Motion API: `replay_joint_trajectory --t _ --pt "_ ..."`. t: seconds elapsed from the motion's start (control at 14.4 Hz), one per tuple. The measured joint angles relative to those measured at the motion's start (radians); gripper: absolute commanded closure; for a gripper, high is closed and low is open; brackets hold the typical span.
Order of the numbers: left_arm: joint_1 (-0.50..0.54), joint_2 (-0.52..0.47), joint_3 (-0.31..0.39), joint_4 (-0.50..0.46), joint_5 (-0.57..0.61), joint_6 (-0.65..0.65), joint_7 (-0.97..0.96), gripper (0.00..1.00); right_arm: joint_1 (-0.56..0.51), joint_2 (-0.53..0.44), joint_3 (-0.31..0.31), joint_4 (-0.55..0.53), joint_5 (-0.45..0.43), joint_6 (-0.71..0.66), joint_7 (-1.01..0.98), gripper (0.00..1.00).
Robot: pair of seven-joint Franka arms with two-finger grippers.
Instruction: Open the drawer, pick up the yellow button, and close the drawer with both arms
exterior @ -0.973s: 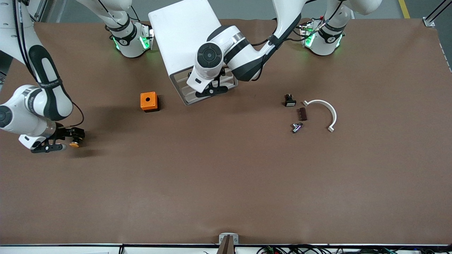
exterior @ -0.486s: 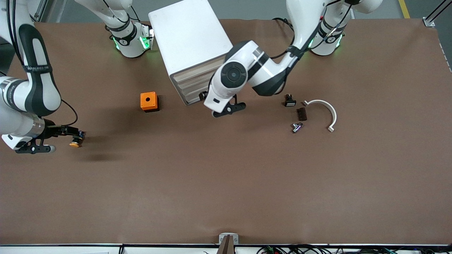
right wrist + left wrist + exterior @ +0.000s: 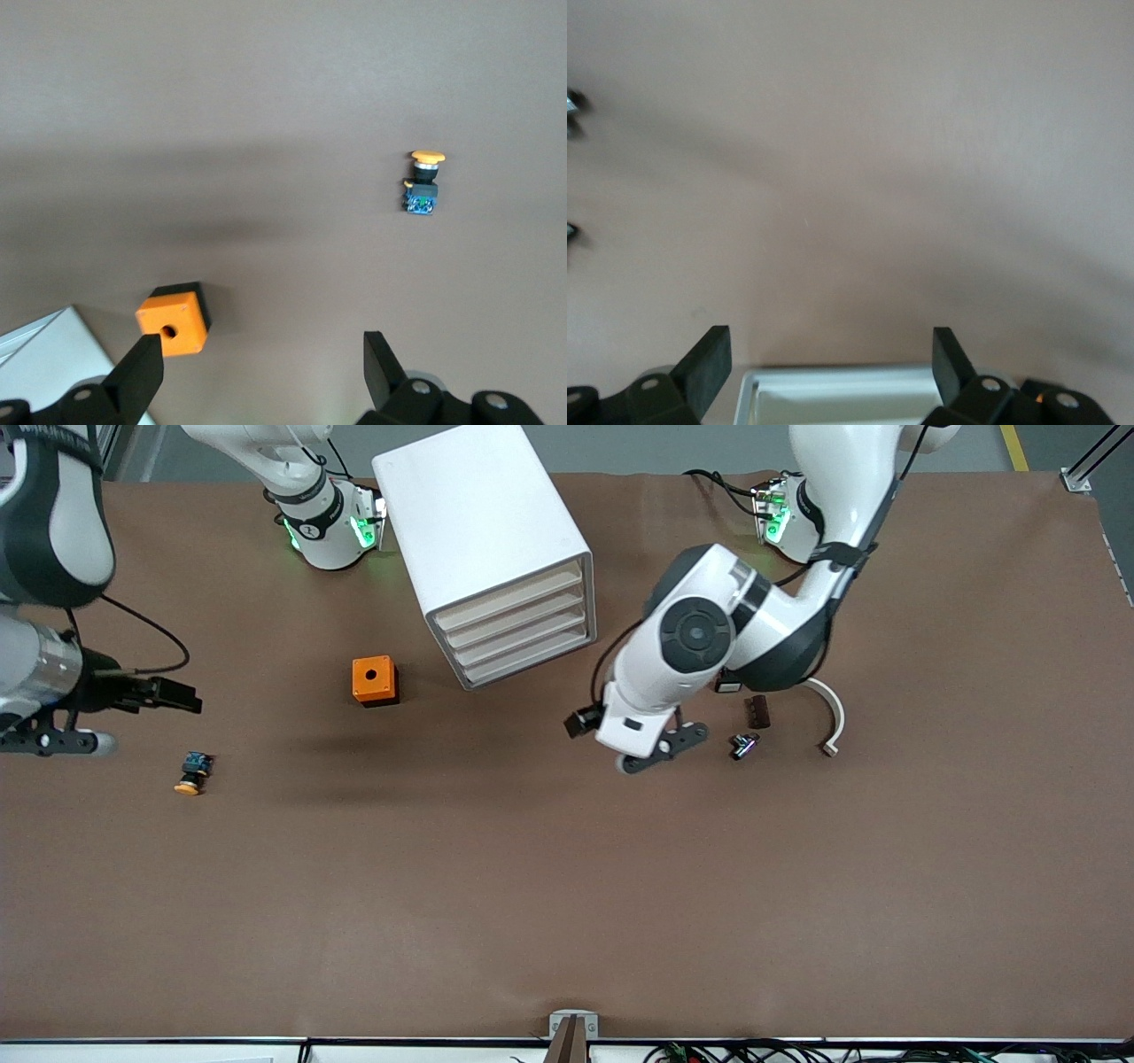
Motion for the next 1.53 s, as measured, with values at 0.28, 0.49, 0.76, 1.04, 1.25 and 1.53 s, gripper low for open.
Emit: replay_joint_trajectory --t 0.28,0.49,0.76,1.04,1.25,1.53 --pt "0.089 -0.040 -0.002 0.000 0.009 -0.025 0.000 0.00 0.053 -0.022 0.000 0.073 0.002 -0.046 0.050 0.00" --pt "0.147 -0.079 -0.003 0.000 0.009 -0.120 0.000 0.00 0.061 -0.022 0.000 0.087 0.001 -0.052 0.053 0.00" --pt "0.220 -0.118 -0.004 -0.001 0.012 -0.166 0.000 0.00 0.061 -0.020 -0.005 0.095 -0.002 -0.052 0.053 0.00" --pt "0.281 -0.139 -0.004 -0.003 0.012 -0.189 0.044 0.00 0.058 -0.019 -0.017 0.215 -0.007 -0.132 0.053 0.00" --pt "0.306 -0.151 -0.004 -0.004 0.012 -0.236 0.155 0.00 0.057 -0.019 -0.020 0.252 -0.007 -0.178 0.057 0.00" --pt "0.336 -0.164 -0.004 -0.008 0.013 -0.251 0.304 0.00 0.034 -0.021 -0.023 0.256 -0.007 -0.205 0.059 0.00"
